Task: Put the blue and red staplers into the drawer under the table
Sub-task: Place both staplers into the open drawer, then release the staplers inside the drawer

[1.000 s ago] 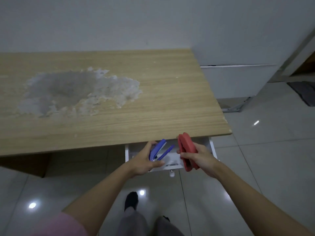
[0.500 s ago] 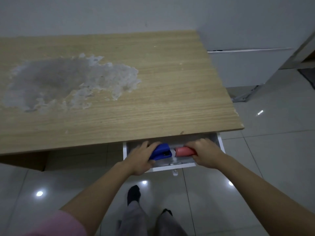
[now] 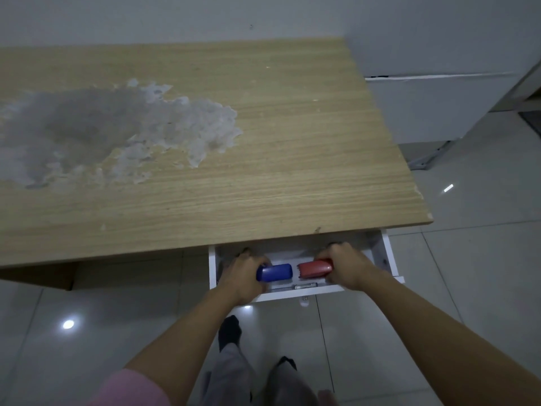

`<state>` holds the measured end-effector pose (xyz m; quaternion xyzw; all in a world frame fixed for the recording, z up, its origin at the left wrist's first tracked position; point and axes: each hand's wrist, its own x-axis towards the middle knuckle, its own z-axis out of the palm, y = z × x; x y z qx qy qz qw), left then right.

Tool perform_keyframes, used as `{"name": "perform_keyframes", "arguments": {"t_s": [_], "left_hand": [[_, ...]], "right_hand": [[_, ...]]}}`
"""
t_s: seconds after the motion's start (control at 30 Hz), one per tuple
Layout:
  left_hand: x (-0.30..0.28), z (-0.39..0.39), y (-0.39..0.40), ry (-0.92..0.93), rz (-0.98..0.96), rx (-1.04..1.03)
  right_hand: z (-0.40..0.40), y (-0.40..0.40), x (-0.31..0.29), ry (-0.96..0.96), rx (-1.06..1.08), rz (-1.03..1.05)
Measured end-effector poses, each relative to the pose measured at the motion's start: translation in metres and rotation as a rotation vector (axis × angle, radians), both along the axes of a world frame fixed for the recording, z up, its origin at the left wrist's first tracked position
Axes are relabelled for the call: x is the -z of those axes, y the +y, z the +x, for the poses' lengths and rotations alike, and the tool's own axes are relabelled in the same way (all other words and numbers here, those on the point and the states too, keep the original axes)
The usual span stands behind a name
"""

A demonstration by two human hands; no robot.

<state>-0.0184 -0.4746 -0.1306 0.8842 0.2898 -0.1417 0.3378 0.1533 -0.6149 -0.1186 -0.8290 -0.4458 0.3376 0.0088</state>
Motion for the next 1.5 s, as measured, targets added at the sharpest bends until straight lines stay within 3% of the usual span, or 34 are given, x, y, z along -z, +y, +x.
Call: {"name": "perform_keyframes", "arguments": {"t_s": [0.17, 0.27, 0.47, 0.57, 0.73, 0.87, 1.0, 1.23, 1.5], "left_hand": [[-0.005, -0.009, -0.001, 0.005, -0.042, 0.003], [-0.01, -0.015, -0.009, -0.028, 0.046, 0.053], [-0.02, -0.02, -0.035, -0.159, 0.166, 0.242], [-0.022, -0.019, -0.048, -0.172, 0.179, 0.291], [-0.023, -0.028, -0.063, -0.174, 0.161, 0.252], [-0.026, -0.03, -0.069, -0.133, 0.18, 0.281], [-0.025, -0.031, -0.07, -0.118, 0.187, 0.304], [-0.025, -0.035, -0.075, -0.172, 0.208, 0.31], [-0.022, -0.048, -0.072, -0.38, 0.33, 0.308]], "right_hand": [[0.004, -0.006, -0.005, 0.07, 0.1, 0.043], [-0.004, -0.015, -0.011, 0.079, 0.207, 0.16], [-0.049, -0.036, -0.017, -0.084, 0.503, 0.761], [-0.076, -0.049, -0.013, -0.028, 0.715, 0.981], [-0.111, -0.063, 0.008, 0.249, 1.085, 0.849], [-0.116, -0.065, 0.018, 0.853, 1.501, 0.711], [-0.113, -0.058, 0.018, 1.328, 1.622, 0.656], [-0.114, -0.046, 0.024, 1.523, 1.651, 0.732], [-0.108, -0.041, 0.006, 1.501, 1.749, 0.762]]}}
